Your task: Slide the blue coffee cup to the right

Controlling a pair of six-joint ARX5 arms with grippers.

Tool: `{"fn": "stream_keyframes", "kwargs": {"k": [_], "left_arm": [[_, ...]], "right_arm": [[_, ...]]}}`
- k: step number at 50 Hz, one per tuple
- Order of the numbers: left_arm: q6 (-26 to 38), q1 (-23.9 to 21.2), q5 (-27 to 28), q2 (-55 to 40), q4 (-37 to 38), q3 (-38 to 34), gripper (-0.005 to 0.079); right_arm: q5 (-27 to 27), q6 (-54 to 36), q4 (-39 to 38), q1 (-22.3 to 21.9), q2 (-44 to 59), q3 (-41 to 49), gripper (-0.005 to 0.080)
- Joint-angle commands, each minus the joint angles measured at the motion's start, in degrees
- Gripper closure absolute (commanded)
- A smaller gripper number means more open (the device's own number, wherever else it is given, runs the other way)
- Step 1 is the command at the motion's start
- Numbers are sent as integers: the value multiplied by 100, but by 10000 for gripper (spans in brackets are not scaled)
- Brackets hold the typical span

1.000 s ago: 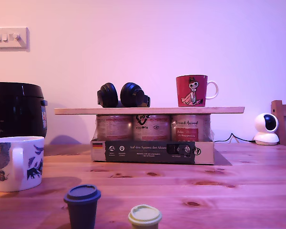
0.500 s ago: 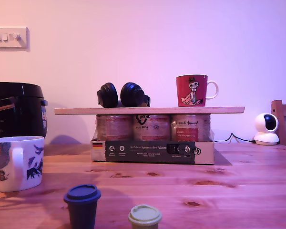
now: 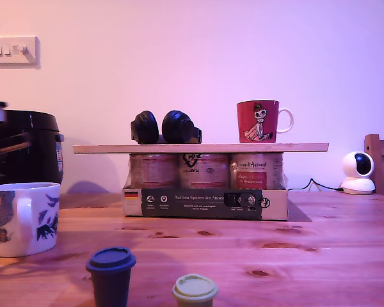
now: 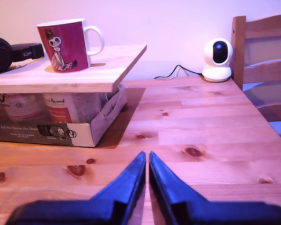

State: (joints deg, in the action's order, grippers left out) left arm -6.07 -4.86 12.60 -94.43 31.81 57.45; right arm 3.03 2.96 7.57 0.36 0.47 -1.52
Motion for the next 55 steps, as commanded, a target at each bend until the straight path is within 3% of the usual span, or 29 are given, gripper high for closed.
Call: {"fn": "stream_keyframes", "kwargs": {"k": [1, 55], "left_arm": [[-63, -81, 48, -83, -57, 2, 763], [-474, -1311, 431, -83, 133, 2, 763]], "right_arm": [[0, 2, -46, -37, -37, -57, 765], [2, 4, -48, -37, -37, -57, 765]]}}
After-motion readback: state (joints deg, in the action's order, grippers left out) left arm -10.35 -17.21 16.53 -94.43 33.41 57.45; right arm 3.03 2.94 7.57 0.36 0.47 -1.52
